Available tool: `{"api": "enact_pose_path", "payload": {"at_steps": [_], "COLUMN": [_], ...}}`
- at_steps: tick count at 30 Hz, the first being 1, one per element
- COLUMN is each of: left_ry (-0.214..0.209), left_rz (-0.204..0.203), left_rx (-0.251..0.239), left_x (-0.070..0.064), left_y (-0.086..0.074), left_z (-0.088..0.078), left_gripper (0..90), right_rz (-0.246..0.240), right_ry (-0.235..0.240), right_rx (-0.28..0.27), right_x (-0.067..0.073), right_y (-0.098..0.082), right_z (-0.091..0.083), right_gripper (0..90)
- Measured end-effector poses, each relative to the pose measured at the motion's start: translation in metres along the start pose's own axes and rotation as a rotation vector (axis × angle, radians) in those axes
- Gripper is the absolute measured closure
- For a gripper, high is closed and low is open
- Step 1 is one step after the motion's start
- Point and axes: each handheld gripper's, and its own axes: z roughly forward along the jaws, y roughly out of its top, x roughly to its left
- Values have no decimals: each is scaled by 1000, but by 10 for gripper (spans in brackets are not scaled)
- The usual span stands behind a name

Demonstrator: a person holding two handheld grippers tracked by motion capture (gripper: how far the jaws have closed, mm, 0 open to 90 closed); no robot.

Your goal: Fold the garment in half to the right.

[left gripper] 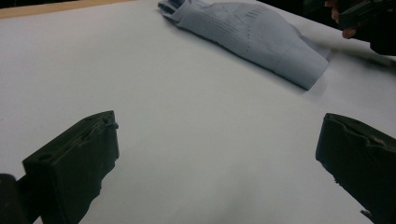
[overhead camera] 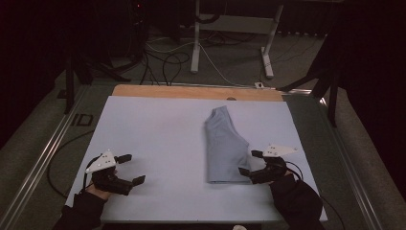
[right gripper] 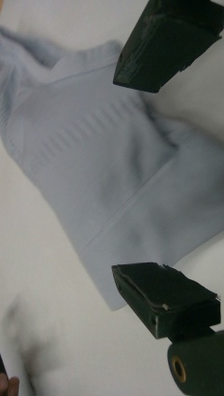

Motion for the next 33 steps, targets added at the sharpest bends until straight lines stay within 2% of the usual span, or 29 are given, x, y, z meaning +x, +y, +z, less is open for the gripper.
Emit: {"api": "enact_pose_path", "payload": {"at_steps": [10, 14, 17, 19, 25, 33], "left_ry": [8, 4, 6, 6, 13, 16], "left_rz": [15, 10, 8, 10, 17, 20], "left_rx": [-3, -8, -11, -12, -15, -13], "left_x": [-2, -2, -2, -2, -3, -3], "left_y": [1, 1, 1, 1, 1, 1], "left_z": [-1, 0, -2, -2, -4, -5], "left_gripper": [5, 5, 5, 5, 5, 5], "right_rz": [19, 15, 44, 58, 15, 18], "right_ry": [-33, -70, -105, -107, -117, -113], "right_rx": [11, 17, -3, -9, 18, 3], "right_x": [-2, 0, -2, -1, 2, 1], "right_y": [-18, -26, -31, -32, -33, -33], "right_z": [-12, -14, -20, -22, -15, -16], "right_gripper": [87, 87, 87, 87, 87, 88]}}
